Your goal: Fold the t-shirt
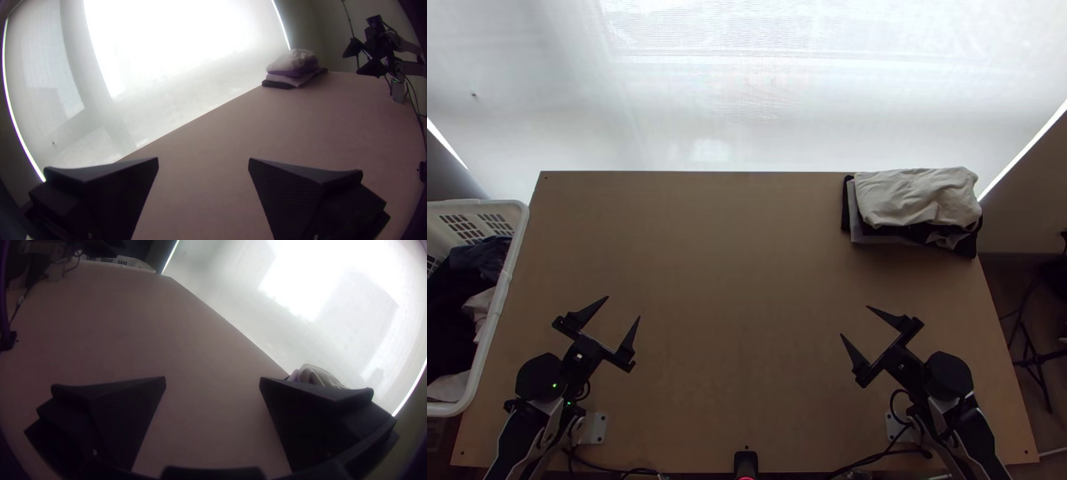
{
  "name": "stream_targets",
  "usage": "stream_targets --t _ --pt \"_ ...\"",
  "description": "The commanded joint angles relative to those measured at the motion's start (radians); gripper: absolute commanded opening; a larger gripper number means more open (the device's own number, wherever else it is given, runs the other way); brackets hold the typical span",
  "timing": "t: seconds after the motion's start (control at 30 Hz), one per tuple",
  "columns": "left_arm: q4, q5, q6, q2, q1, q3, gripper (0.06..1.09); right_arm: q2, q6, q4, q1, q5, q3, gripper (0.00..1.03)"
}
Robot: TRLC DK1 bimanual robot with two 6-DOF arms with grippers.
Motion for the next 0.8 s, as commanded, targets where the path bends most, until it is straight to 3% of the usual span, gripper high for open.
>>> stream_targets --t 0.0,0.77 --pt "0.000 0.000 0.000 0.000 0.000 0.000 1.04 0.000 0.000 0.000 0.000 0.000 0.000 0.98" --pt "-0.003 0.028 -0.017 0.000 -0.012 0.000 1.04 0.000 0.000 -0.004 0.017 -0.026 0.000 0.98"
